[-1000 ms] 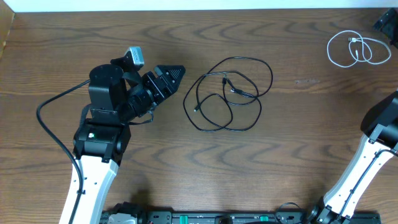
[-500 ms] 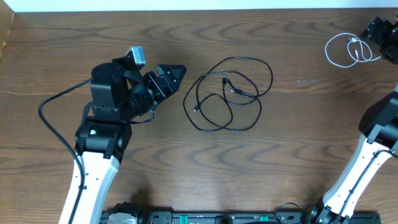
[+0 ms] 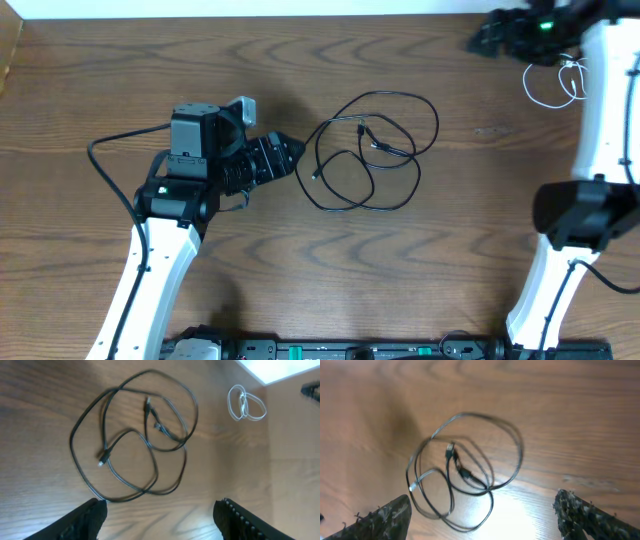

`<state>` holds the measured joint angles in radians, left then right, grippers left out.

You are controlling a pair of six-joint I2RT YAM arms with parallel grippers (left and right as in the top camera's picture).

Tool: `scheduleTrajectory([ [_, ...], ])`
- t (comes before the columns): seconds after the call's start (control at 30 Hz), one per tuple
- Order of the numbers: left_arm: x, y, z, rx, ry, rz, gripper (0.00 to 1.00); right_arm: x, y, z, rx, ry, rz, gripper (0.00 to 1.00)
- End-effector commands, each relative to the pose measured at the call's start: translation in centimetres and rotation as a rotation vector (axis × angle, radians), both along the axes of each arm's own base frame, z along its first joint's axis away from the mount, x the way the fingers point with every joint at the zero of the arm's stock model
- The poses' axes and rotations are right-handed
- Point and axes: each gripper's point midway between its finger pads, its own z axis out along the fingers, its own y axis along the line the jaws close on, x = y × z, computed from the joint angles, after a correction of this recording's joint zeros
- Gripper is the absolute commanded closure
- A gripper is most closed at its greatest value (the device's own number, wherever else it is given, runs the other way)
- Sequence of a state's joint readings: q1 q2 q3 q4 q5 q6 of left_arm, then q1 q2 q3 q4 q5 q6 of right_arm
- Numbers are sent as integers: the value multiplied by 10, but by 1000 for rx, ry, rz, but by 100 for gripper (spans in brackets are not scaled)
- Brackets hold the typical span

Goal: Untangle cables
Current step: 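Move both grippers toward the black cable in the table center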

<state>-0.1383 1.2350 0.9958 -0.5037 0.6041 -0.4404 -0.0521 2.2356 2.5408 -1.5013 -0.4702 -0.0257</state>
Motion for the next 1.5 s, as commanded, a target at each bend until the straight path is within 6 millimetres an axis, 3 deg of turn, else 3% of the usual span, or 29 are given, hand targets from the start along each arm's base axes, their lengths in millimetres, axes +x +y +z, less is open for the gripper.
scheduleTrajectory([
  [0.0, 0, 1, -2, 82, -66, -99, 27, -3, 36, -33, -81, 48, 117, 12],
  [0.23, 6, 15, -29, 166, 8, -43, 27, -7, 104, -76, -72, 118, 201, 13],
  [0.43, 10, 23, -34, 211, 12, -9, 26, -5, 148, -104, -83, 111, 238, 18],
  [0.6, 8, 24, -35, 213, 24, -11, 26, -5, 155, -134, -188, 52, 362, 22],
  [0.8, 8, 24, -36, 213, 26, -11, 26, -20, 146, -173, -220, 52, 553, 25],
  [1.0, 8, 24, -36, 213, 27, -11, 26, -30, 136, -201, -208, 76, 605, 30],
  [1.23, 7, 24, -36, 213, 27, -11, 27, -27, 132, -228, -209, 49, 595, 38],
  [1.3, 7, 24, -36, 213, 27, -11, 27, -26, 132, -235, -209, 38, 593, 43],
  [1.33, 7, 24, -36, 213, 27, -11, 26, -26, 132, -238, -208, 37, 585, 50],
  [1.47, 8, 24, -36, 213, 27, -11, 27, -24, 133, -238, -199, 43, 548, 93],
])
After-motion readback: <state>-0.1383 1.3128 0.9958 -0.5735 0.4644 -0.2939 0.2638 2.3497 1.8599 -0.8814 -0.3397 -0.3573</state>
